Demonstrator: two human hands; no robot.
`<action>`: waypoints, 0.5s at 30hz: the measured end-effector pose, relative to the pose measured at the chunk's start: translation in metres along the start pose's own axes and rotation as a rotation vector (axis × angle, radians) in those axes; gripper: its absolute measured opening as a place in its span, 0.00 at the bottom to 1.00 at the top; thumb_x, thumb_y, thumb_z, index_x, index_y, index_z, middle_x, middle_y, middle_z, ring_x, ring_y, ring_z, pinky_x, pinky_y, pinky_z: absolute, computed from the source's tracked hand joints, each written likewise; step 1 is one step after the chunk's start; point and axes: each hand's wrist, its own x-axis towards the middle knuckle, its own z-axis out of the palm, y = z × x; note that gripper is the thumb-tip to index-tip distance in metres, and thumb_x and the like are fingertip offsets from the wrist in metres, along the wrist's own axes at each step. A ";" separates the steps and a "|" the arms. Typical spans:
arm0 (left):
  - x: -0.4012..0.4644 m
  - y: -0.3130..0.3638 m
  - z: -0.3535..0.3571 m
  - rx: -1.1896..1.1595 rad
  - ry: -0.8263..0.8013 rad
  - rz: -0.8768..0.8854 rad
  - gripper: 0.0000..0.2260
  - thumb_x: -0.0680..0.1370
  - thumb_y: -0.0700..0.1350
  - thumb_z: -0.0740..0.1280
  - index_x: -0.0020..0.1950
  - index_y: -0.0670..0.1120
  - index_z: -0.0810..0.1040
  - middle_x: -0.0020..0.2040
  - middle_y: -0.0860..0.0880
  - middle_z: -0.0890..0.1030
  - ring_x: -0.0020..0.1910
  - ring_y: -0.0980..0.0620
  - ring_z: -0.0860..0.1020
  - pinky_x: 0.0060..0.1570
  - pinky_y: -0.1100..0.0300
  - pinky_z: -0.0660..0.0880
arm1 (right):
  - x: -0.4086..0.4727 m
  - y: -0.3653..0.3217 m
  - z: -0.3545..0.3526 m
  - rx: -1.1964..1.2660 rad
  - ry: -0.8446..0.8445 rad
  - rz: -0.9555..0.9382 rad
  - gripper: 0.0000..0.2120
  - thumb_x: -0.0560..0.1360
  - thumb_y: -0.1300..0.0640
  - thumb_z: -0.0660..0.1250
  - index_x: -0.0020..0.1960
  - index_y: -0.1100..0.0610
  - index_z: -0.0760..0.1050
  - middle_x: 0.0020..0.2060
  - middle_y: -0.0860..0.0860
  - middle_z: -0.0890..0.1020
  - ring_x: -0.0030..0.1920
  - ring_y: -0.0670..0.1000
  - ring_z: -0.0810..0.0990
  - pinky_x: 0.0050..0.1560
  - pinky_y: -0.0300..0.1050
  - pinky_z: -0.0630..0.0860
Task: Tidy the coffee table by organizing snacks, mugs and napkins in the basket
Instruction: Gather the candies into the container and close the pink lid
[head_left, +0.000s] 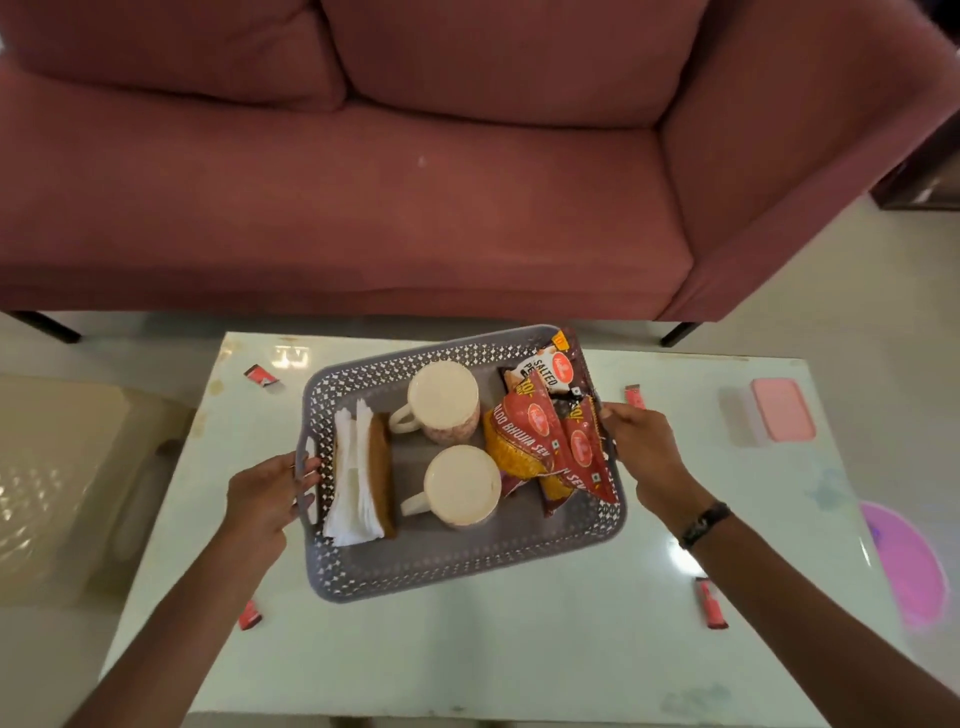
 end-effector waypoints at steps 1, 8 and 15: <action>-0.004 -0.004 0.004 0.013 -0.015 0.003 0.12 0.77 0.31 0.60 0.60 0.35 0.74 0.43 0.46 0.79 0.38 0.57 0.77 0.44 0.61 0.72 | -0.002 0.008 -0.007 0.007 -0.004 0.015 0.16 0.80 0.57 0.58 0.38 0.53 0.79 0.34 0.49 0.82 0.36 0.49 0.81 0.40 0.42 0.76; -0.006 -0.040 0.033 0.111 -0.060 -0.025 0.14 0.75 0.30 0.63 0.61 0.34 0.75 0.53 0.41 0.79 0.49 0.47 0.77 0.47 0.59 0.73 | -0.007 0.073 -0.032 0.019 0.028 0.140 0.13 0.80 0.57 0.60 0.42 0.55 0.81 0.37 0.53 0.84 0.39 0.53 0.82 0.52 0.52 0.78; 0.017 -0.059 0.058 0.198 -0.035 -0.013 0.13 0.76 0.30 0.63 0.59 0.35 0.77 0.57 0.39 0.80 0.52 0.46 0.77 0.57 0.51 0.74 | 0.000 0.122 -0.025 0.061 0.048 0.270 0.13 0.80 0.56 0.60 0.45 0.56 0.82 0.42 0.56 0.85 0.45 0.57 0.83 0.55 0.55 0.78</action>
